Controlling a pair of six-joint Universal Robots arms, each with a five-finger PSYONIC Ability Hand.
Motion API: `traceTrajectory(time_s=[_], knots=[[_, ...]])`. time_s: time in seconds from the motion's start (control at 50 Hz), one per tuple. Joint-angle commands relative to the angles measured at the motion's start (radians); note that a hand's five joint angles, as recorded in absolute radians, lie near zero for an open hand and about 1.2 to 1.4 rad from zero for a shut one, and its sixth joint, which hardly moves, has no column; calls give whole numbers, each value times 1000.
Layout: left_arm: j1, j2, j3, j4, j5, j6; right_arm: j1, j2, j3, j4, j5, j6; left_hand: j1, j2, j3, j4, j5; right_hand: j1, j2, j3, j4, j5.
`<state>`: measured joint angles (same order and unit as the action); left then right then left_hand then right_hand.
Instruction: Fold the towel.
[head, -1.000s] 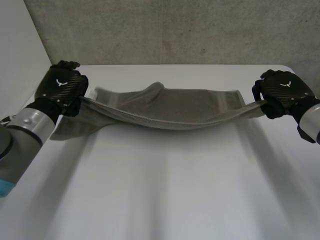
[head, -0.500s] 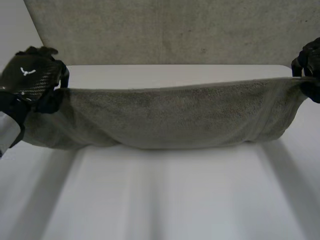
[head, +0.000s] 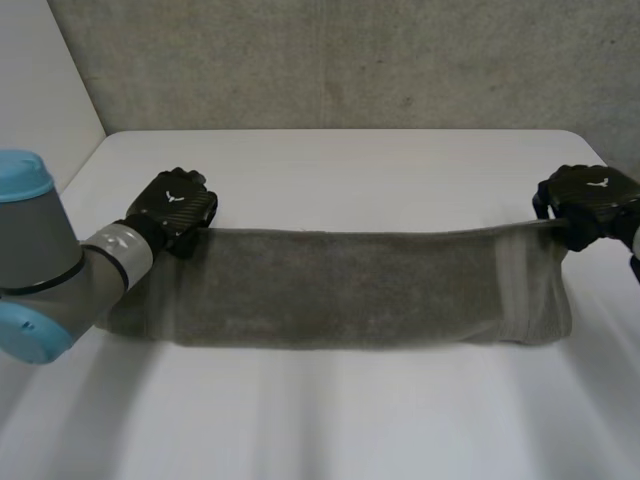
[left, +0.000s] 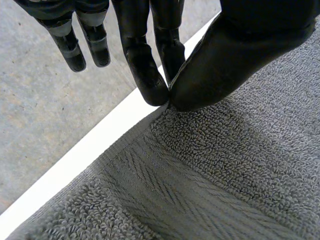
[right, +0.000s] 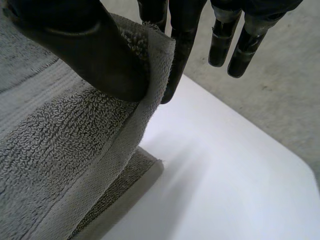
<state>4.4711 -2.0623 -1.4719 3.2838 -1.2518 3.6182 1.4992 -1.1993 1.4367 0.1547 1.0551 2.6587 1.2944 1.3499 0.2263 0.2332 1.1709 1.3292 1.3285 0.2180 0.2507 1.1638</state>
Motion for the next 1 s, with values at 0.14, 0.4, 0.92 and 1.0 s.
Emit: traceTrajectory(time_s=[0.14, 0.4, 0.92, 1.0], knots=[[-1, -186, 171, -6, 3, 56, 67, 224, -166, -12, 88, -14, 102, 46, -52, -59, 51, 67, 68, -43, -76, 58], [-3, -302, 252, 2, 2, 112, 92, 314, -213, -72, 164, -55, 102, 46, -52, -59, 51, 67, 68, -43, -76, 58], [6, 144, -68, 82, 3, -90, 151, -132, 196, -273, 286, 33, -1120, -1175, -52, -59, -1171, -1155, -1154, -43, -76, -1164], [33, 284, -221, 89, 5, -125, 148, -189, 296, -267, 238, 26, -1120, -1175, -52, -59, -1171, -1155, -1154, -43, -76, -1164]])
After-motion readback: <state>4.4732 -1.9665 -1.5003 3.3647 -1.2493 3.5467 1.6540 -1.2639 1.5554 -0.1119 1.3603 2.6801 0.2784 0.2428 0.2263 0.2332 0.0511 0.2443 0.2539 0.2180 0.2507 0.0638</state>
